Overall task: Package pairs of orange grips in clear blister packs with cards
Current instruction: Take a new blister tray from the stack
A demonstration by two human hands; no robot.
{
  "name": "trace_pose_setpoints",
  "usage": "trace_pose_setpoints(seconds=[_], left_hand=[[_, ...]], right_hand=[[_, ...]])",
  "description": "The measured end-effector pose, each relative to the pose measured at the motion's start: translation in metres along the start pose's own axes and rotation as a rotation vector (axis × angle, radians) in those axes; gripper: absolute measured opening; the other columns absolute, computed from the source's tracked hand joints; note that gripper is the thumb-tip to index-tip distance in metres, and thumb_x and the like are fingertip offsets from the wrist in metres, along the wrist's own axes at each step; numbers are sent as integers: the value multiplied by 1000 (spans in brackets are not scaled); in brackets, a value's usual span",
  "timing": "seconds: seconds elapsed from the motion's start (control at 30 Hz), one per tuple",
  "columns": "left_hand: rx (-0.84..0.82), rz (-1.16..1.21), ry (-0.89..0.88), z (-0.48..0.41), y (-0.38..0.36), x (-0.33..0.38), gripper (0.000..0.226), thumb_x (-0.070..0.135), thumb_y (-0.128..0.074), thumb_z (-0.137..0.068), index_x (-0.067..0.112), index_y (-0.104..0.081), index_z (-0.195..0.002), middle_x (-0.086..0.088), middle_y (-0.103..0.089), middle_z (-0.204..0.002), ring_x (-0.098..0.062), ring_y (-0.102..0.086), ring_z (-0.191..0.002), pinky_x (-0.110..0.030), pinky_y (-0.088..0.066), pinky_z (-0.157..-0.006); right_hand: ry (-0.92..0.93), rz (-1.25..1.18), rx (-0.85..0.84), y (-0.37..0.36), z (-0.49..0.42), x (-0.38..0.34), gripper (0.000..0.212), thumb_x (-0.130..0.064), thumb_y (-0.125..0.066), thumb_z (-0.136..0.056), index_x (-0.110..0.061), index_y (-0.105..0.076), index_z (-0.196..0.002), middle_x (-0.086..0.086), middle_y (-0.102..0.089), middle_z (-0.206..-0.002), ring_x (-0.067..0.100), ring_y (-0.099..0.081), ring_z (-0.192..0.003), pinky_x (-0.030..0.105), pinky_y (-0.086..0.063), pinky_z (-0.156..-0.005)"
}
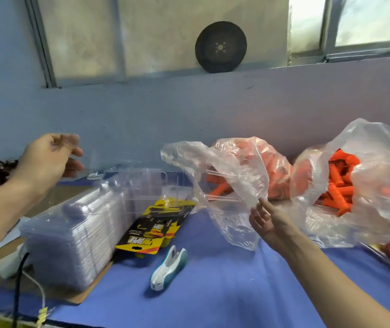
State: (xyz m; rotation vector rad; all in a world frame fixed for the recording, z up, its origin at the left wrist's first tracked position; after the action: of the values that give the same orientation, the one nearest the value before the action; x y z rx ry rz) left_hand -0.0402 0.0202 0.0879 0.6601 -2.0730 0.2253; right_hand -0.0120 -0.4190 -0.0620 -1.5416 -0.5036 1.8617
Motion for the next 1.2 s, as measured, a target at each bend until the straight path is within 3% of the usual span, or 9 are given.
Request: trace_pose_setpoints(seconds=[0.17, 0.43, 0.57, 0.77, 0.87, 0.93, 1.03, 1.13, 1.2], left_hand=[[-326, 25, 123, 31, -56, -23, 10, 26, -58, -97, 18, -61, -92, 7, -74, -73, -13, -71, -55, -19, -53, -43], [-548, 0, 310, 106, -199, -78, 12, 19, -57, -98, 14, -63, -89, -7, -69, -75, -8, -64, -43, -18, -49, -37], [-634, -79, 367, 147, -251, -104, 17, 17, -57, -99, 8, -63, -86, -10, -59, -69, -5, -53, -34, -13, -40, -33], [-634, -205, 342, 183, -282, -133, 16, 16, -62, -96, 2, -66, -91, -10, -58, -65, -22, -47, -52, -13, -39, -33], [-591, -228, 329, 190, -284, -139, 23, 21, -60, -98, -1, -63, -103, -13, -63, -75, -23, -54, -58, -16, -45, -35], [-592, -232, 357, 193, -282, -139, 27, 25, -56, -99, 3, -57, -115, -17, -65, -98, -26, -61, -71, -27, -56, -48], [-547, -462, 146, 195, -273, -134, 40, 26, -57, -98, 9, -50, -133, -16, -58, -125, -36, -57, -109, -52, -50, -89], [-520, -537, -58, 201, -263, -119, 35, 23, -56, -98, 15, -52, -132, -14, -54, -131, -37, -46, -125, -52, -37, -104], [-537, -489, -104, 210, -261, -111, 31, 22, -54, -99, 18, -55, -129, -8, -55, -129, -33, -46, -126, -47, -35, -104]], right_hand=[[131, -10, 121, 82, 29, -48, 11, -22, -60, -97, -16, -62, -88, -6, -66, -63, 11, -69, -58, 24, -58, -53], [314, 37, 409, 196, 83, -95, 21, -32, -61, -96, -19, -61, -79, -10, -64, -54, 4, -62, -49, 21, -49, -57], [351, 86, 540, 245, 98, -99, 28, -39, -68, -89, -17, -60, -74, -8, -62, -53, 7, -64, -53, 25, -50, -60], [341, 163, 641, 287, 91, -87, 31, -36, -70, -89, -7, -61, -82, 4, -62, -69, 16, -65, -60, 25, -54, -48], [349, 214, 667, 289, 85, -82, 22, -28, -67, -92, -7, -62, -87, 6, -62, -83, 18, -62, -72, 24, -55, -57], [372, 246, 671, 283, 83, -75, 18, -21, -64, -95, -5, -59, -101, 5, -58, -95, 20, -62, -83, 27, -54, -70], [431, 606, 821, 268, 84, -59, 52, -28, -60, -96, -7, -41, -140, 8, -53, -121, 26, -54, -109, 37, -43, -93], [542, 895, 956, 240, 90, -48, 65, -32, -53, -96, -18, -26, -153, 6, -24, -157, 24, -30, -141, 41, -27, -111], [702, 953, 827, 216, 92, -39, 59, -27, -50, -97, -24, -28, -152, -5, -25, -157, 11, -27, -141, 33, -25, -111]])
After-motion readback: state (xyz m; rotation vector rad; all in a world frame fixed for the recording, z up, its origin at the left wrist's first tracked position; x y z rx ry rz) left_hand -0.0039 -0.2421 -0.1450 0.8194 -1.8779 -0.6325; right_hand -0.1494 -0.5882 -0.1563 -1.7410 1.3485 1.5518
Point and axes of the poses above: each hand's wrist, its own z-axis away from the middle knuckle, its own y-axis out of the back of the hand, x = y × z, the point moved 1 cm from there along -z, towards the middle knuckle
